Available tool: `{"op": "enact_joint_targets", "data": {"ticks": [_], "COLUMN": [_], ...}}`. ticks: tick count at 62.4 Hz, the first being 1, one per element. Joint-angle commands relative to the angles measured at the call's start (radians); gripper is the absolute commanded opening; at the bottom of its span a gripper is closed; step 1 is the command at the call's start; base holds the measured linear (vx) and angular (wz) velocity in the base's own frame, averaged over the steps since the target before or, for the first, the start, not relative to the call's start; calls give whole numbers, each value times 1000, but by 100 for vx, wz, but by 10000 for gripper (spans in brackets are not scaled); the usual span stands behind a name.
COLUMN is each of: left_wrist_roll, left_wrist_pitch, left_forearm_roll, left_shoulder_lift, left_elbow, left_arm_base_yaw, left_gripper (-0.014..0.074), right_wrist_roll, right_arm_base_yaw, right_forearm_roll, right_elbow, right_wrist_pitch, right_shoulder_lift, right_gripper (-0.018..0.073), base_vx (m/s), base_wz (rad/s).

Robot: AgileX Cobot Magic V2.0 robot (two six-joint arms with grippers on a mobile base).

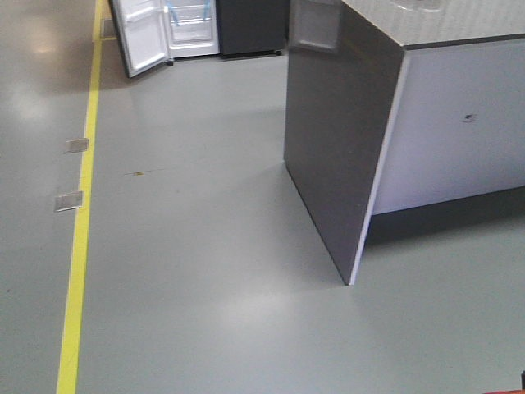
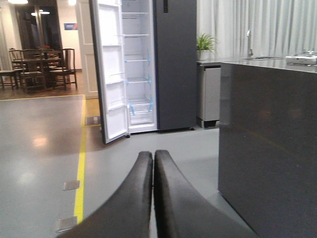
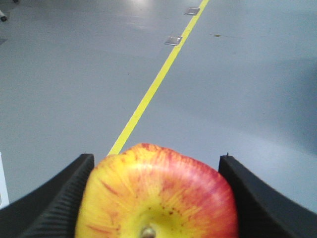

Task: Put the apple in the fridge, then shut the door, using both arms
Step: 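Drive the base toward the open white fridge, apple in right gripper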

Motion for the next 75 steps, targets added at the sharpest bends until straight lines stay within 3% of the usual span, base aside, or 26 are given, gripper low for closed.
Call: {"op": "enact_joint_targets", "data": {"ticks": [1,75], "left_wrist_roll": [-10,-10], "left_wrist_pitch": [-77,-77], "left_forearm_roll": [-10,-10], "left_shoulder_lift": [-15,-15], "left_elbow": [22,22], "left_arm_base_yaw": [0,0], "left_gripper": [-6,-6], "right_wrist_roll": [-5,-5], "right_arm_base_yaw": [2,2], "right_forearm_roll": [19,19], "right_elbow": [-26,-26], "right_wrist_pitch": [-76,-76], "right_shoulder_lift": [11,11], "right_gripper": [393,393], "base_vx": [6,9], "base_wz": [26,28]}}
